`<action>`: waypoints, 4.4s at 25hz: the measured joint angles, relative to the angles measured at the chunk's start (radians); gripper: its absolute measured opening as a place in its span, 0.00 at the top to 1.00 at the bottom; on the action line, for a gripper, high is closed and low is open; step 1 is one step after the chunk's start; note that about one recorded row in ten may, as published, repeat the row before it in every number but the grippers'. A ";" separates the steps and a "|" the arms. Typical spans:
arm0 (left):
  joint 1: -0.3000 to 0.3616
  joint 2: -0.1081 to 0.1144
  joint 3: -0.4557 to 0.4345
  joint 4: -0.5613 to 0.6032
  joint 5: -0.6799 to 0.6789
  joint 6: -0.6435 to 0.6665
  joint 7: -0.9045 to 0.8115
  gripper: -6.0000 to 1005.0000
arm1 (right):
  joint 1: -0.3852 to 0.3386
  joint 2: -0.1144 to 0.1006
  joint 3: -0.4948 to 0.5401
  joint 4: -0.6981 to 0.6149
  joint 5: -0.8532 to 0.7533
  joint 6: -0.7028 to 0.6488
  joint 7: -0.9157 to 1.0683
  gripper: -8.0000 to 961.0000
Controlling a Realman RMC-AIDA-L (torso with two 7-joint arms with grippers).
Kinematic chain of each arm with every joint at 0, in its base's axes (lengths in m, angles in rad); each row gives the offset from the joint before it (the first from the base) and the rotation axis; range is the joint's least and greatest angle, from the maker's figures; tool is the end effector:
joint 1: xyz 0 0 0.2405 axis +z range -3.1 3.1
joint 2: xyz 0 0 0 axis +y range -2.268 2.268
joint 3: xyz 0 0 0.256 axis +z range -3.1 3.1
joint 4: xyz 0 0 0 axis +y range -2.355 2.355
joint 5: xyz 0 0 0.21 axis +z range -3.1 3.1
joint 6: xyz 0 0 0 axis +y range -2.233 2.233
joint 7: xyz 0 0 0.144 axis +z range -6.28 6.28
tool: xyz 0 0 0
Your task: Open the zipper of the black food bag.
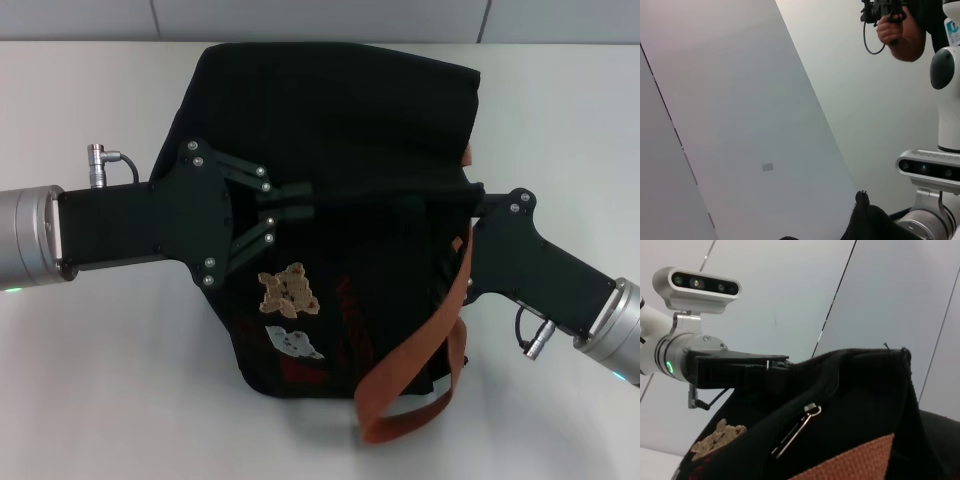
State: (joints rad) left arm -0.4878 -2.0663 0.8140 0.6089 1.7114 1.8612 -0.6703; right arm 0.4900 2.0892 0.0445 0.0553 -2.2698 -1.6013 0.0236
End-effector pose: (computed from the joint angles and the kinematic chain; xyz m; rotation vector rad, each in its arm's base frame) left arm -0.2252 0.2921 0.0090 -2.6235 0.4538 -1.0504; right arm 0.2524 0.2646 -0.0714 -2.2339 -0.2167 0.9528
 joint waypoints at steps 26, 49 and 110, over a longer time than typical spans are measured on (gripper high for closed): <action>0.109 0.007 -0.212 0.000 -0.049 0.020 0.001 0.93 | -0.037 -0.001 0.045 -0.013 0.007 0.105 -0.001 0.99; 0.203 -0.006 -0.469 -0.383 -0.052 -0.096 0.177 0.93 | -0.088 0.000 0.356 0.101 0.008 0.013 0.096 0.93; 0.155 0.052 -0.277 -0.158 0.261 0.137 -0.201 0.17 | 0.064 -0.047 -0.173 -0.363 -0.197 -0.463 0.770 0.16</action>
State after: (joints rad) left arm -0.3324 -2.0138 0.5370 0.4506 1.9727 1.9981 -0.8713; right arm 0.5539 2.0425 -0.1288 -0.3075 -2.4667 -2.0640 0.7940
